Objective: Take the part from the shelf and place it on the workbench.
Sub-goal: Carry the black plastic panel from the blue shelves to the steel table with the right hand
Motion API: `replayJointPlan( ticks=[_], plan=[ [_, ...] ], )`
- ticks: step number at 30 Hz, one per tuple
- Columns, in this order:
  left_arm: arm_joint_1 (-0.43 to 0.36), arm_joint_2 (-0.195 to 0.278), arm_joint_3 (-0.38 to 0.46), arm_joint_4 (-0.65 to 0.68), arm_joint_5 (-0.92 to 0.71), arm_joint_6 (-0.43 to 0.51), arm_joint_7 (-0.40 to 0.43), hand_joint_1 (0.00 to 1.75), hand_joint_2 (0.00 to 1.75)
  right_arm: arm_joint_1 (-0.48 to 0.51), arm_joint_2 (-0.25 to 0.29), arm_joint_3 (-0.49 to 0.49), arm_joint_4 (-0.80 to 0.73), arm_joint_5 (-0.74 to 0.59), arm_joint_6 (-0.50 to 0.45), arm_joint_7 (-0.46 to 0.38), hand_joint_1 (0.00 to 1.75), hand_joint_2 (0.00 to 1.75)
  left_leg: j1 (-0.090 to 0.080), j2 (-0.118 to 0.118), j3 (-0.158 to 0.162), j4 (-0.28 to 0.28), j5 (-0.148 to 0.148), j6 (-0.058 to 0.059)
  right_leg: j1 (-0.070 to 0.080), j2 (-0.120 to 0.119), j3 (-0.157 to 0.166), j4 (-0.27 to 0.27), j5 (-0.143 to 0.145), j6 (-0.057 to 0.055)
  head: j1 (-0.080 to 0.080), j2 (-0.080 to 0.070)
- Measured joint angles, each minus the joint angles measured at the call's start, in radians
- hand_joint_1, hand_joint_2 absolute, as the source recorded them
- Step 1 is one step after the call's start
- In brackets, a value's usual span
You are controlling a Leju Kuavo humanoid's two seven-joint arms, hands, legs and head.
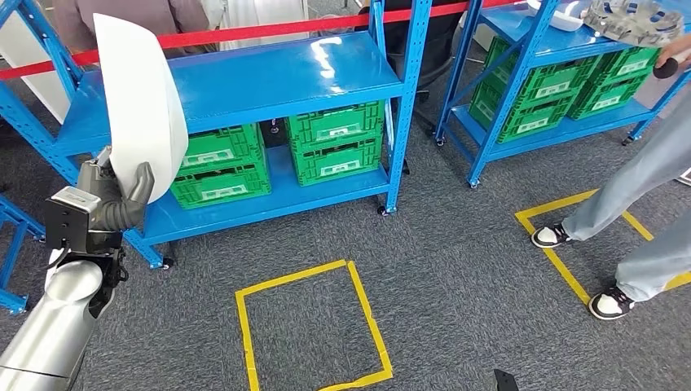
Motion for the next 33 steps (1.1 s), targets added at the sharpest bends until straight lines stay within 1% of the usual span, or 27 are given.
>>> replayJointPlan(
  ticks=[2,3,4,5,6,7,8,9,10,11,13,14,15,17,18,19,20,21,22,24,25,26,28,29,30,32,33],
  plan=[
    [0.003,0.0,-0.001,0.0,0.0,0.0,0.0,1.75,1.75,0.001,0.0,0.0,0.0,0.0,0.0,0.0,0.0,0.0,-0.003,0.001,-0.034,0.003,0.027,0.007,0.001,0.0,-0.034,0.127,-0.103,0.006,0.004,0.0],
    [0.006,0.001,-0.001,0.0,0.0,0.0,0.0,1.75,1.75,0.002,0.0,0.0,0.0,0.0,0.0,0.0,0.0,0.0,-0.004,0.001,-0.053,0.005,0.041,0.008,0.002,0.0,-0.044,0.191,-0.128,0.008,0.004,0.0],
    [0.009,0.001,-0.001,0.0,0.0,0.0,0.0,1.75,1.75,0.001,0.0,0.0,0.0,0.0,0.0,0.0,0.0,0.0,-0.005,0.001,-0.071,0.008,0.053,0.008,0.002,0.0,-0.043,0.232,-0.127,0.009,0.005,0.0],
    [0.012,0.001,-0.001,0.0,0.0,0.0,0.0,1.75,1.75,0.001,0.0,0.0,0.0,0.0,0.0,0.0,0.0,0.0,-0.005,0.001,-0.09,0.012,0.065,0.006,0.003,0.0,-0.026,0.24,-0.108,0.008,0.005,0.0],
    [0.014,0.001,-0.001,0.0,0.0,0.0,0.0,1.75,1.75,0.001,0.0,0.0,0.0,0.0,0.0,0.0,0.0,0.0,-0.005,0.001,-0.108,0.017,0.075,0.004,0.003,0.0,0.011,0.21,-0.081,0.006,0.005,0.0],
    [0.014,0.001,-0.001,0.0,0.0,0.0,0.0,1.75,1.75,0.001,-0.001,0.0,0.0,0.0,0.0,0.0,0.0,0.0,-0.005,0.001,-0.124,0.023,0.084,0.001,0.004,0.0,0.064,0.15,-0.067,0.002,0.006,0.0],
    [0.014,0.002,-0.002,-0.002,0.0,0.0,0.0,1.75,1.75,0.0,-0.002,0.0,0.0,0.0,-0.001,-0.001,0.0,0.0,-0.007,0.001,-0.138,0.03,0.093,-0.004,0.007,0.0,0.122,0.071,-0.073,-0.003,0.007,0.0],
    [0.014,0.003,-0.002,-0.003,0.0,0.0,0.0,1.75,1.75,0.0,-0.002,0.0,0.0,0.0,0.0,0.0,0.0,0.0,-0.008,0.002,-0.148,0.033,0.102,-0.009,0.009,0.0,0.165,0.007,-0.084,-0.01,0.008,0.0],
    [0.014,0.004,-0.002,-0.004,0.0,0.001,0.0,1.75,1.75,0.0,-0.003,0.0,0.0,0.0,0.0,0.0,0.0,0.0,-0.008,0.003,-0.154,0.035,0.11,-0.014,0.012,0.001,0.191,-0.037,-0.098,-0.016,0.009,0.0],
    [0.015,0.005,-0.002,-0.004,0.001,0.001,-0.001,1.75,1.75,0.0,-0.003,0.0,0.0,0.0,0.0,0.0,0.0,0.0,-0.009,0.003,-0.157,0.033,0.12,-0.02,0.015,0.002,0.197,-0.057,-0.103,-0.023,0.01,0.0],
    [0.016,0.006,-0.003,-0.004,0.001,0.001,-0.001,1.75,1.75,0.001,-0.003,0.0,0.0,0.0,-0.001,0.0,0.0,0.0,-0.007,0.002,-0.163,0.031,0.127,-0.032,0.012,0.0,0.185,-0.061,-0.084,-0.038,0.01,0.0],
    [0.017,0.007,-0.003,-0.003,0.001,0.001,-0.001,1.75,1.75,0.001,-0.003,0.0,0.0,0.0,0.0,0.0,0.0,0.0,-0.006,0.0,-0.171,0.045,0.106,-0.038,0.01,-0.001,0.177,-0.062,-0.072,-0.046,0.009,0.0],
    [0.017,0.009,-0.003,-0.003,0.001,0.001,0.0,1.75,1.75,0.001,-0.003,0.0,0.0,0.0,0.0,0.0,0.0,0.0,-0.004,-0.002,-0.183,0.077,0.068,-0.045,0.008,-0.003,0.166,-0.065,-0.059,-0.052,0.007,0.0],
    [0.018,0.011,-0.004,-0.001,0.001,0.001,0.0,1.75,1.75,0.001,-0.003,0.0,0.001,0.0,0.0,0.0,0.0,0.0,0.001,-0.004,-0.211,0.191,-0.03,-0.055,0.007,-0.003,0.137,-0.064,-0.036,-0.057,0.003,0.0],
    [0.019,0.011,-0.004,0.0,0.001,0.001,0.0,1.75,1.75,0.002,-0.003,0.0,0.001,0.0,0.0,-0.001,0.0,0.0,0.003,-0.004,-0.22,0.251,-0.059,-0.06,0.007,-0.003,0.121,-0.063,-0.023,-0.057,0.003,0.0],
    [0.02,0.011,-0.004,0.001,0.001,0.002,0.0,1.75,1.75,0.002,-0.003,0.0,0.001,0.0,0.0,-0.002,0.0,0.0,0.006,-0.004,-0.219,0.291,-0.068,-0.063,0.007,-0.004,0.104,-0.063,-0.011,-0.056,0.003,0.0],
    [0.021,0.011,-0.005,0.001,0.002,0.003,0.0,1.75,1.75,0.002,-0.003,0.0,0.001,-0.001,0.001,-0.004,0.0,0.0,0.008,-0.004,-0.203,0.302,-0.056,-0.064,0.007,-0.004,0.088,-0.062,0.002,-0.054,0.003,0.0],
    [0.021,0.011,-0.005,0.001,0.004,0.006,0.0,1.75,1.75,0.002,-0.003,-0.001,0.0,-0.002,0.002,-0.008,0.0,0.0,0.009,-0.004,-0.17,0.278,-0.031,-0.064,0.006,-0.004,0.072,-0.062,0.013,-0.051,0.003,0.0],
    [0.02,0.011,-0.005,0.001,0.005,0.008,0.0,1.75,1.75,0.002,-0.003,-0.001,0.0,-0.003,0.003,-0.014,0.0,0.0,0.01,-0.004,-0.123,0.225,-0.009,-0.062,0.006,-0.004,0.06,-0.061,0.024,-0.048,0.003,0.0],
    [0.018,0.012,-0.006,-0.003,0.008,0.016,0.0,1.75,1.75,0.002,-0.003,-0.001,0.0,-0.006,0.003,-0.027,0.0,0.0,0.007,-0.007,-0.016,0.082,-0.013,-0.054,0.005,-0.005,0.042,-0.061,0.044,-0.038,0.003,0.0],
    [0.016,0.012,-0.007,-0.005,0.008,0.019,-0.001,1.75,1.75,0.001,-0.003,-0.001,0.0,-0.007,0.003,-0.032,0.0,0.0,0.003,-0.009,0.016,0.032,-0.025,-0.049,0.005,-0.005,0.038,-0.063,0.054,-0.032,0.003,0.0],
    [0.014,0.011,-0.007,-0.006,0.009,0.023,-0.001,1.75,1.75,0.001,-0.003,-0.001,0.001,-0.007,0.003,-0.036,0.0,0.0,-0.001,-0.01,0.029,0.003,-0.035,-0.043,0.004,-0.005,0.035,-0.067,0.066,-0.025,0.002,0.0],
    [0.013,0.009,-0.008,-0.005,0.007,0.031,-0.001,1.75,1.75,0.002,-0.003,-0.002,0.001,-0.007,0.004,-0.042,0.0,0.0,-0.003,-0.008,0.017,-0.006,-0.02,-0.028,0.002,-0.003,0.03,-0.074,0.082,-0.012,0.001,0.0],
    [0.012,0.007,-0.008,-0.004,0.005,0.034,-0.001,1.75,1.75,0.003,-0.002,-0.002,0.002,-0.006,0.005,-0.045,0.0,0.0,-0.001,-0.005,0.009,-0.008,-0.009,-0.019,0.002,-0.002,0.021,-0.063,0.067,-0.007,0.001,0.0],
    [0.01,0.005,-0.008,-0.002,0.002,0.036,-0.001,1.75,1.75,0.003,-0.002,-0.002,0.002,-0.005,0.006,-0.048,0.0,0.0,0.001,-0.003,-0.002,-0.01,0.002,-0.009,0.003,-0.001,0.009,-0.035,0.035,-0.004,0.004,0.0],
    [0.004,0.004,-0.008,0.004,-0.01,0.04,0.0,1.75,1.75,0.002,-0.004,-0.002,0.002,-0.001,0.007,-0.056,0.0,0.0,0.002,0.0,-0.03,-0.007,0.025,0.003,0.003,0.0,-0.026,0.083,-0.069,0.0,0.009,0.0],
    [0.002,0.004,-0.008,0.009,-0.015,0.043,0.0,1.75,1.75,0.0,-0.005,-0.002,0.002,0.001,0.007,-0.058,0.0,0.0,0.001,0.001,-0.045,-0.004,0.035,0.005,0.003,0.0,-0.041,0.151,-0.107,0.001,0.01,0.0]
  ],
)
